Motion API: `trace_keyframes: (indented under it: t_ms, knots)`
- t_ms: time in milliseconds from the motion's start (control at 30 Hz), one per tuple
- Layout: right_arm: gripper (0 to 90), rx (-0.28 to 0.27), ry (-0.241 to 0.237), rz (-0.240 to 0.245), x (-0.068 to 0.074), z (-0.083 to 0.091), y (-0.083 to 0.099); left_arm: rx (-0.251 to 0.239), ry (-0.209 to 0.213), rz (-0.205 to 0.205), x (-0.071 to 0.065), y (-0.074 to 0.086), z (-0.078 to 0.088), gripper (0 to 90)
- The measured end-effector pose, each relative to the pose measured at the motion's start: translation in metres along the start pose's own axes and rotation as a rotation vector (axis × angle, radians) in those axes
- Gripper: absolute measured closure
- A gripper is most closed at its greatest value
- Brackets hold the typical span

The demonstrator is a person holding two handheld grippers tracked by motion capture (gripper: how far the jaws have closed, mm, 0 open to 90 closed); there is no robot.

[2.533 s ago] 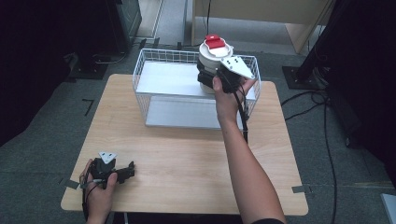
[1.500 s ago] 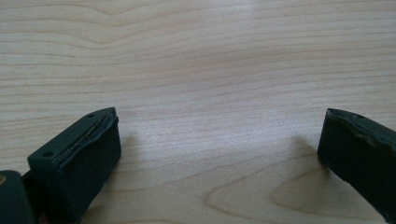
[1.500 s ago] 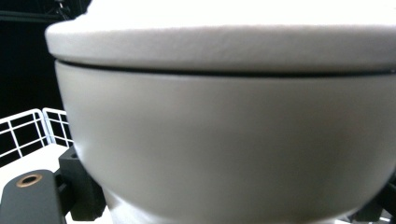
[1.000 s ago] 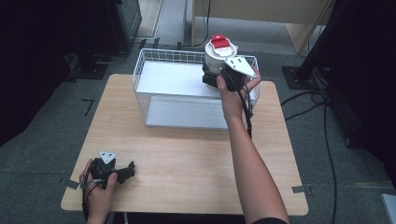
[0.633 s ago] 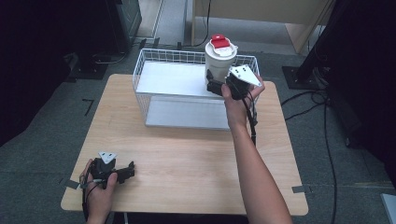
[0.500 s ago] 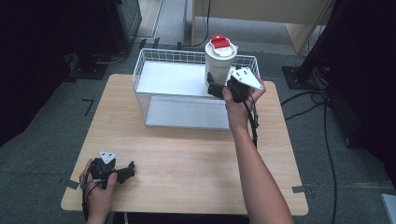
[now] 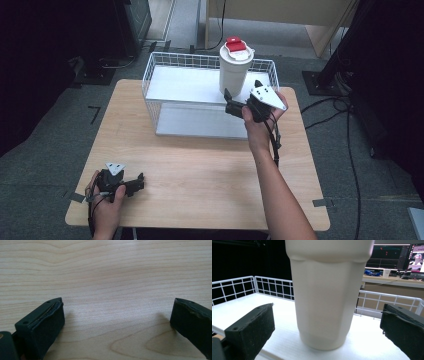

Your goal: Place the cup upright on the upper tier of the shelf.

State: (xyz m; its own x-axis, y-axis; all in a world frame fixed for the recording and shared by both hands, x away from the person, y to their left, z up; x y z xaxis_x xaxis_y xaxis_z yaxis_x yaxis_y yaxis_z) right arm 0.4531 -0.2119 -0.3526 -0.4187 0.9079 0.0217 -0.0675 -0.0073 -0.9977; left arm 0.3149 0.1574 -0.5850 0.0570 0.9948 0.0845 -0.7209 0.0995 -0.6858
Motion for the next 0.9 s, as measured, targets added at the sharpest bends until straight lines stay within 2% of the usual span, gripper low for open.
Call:
trace_keyframes:
  t_ms: [900]
  knots:
    - [0.0,0.027,0.030,-0.006,-0.016,0.044,0.036,0.001,0.000,-0.001,0.000,0.000,0.000,0.0]
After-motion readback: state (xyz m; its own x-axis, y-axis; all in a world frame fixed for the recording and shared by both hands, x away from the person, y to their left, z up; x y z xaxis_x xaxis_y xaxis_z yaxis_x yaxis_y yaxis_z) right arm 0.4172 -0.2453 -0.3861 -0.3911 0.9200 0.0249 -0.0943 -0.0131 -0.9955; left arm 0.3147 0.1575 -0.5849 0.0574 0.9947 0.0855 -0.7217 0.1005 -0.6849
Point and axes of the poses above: each handheld gripper's, and its own axes: z roughly backward along the jaws, y roughly out of its underside, x roughly to its left, the point moved 9 cm from there along -z, roughly forward along the jaws, and after that the axes turned 6 degrees about -y, right-handed, at the moved point
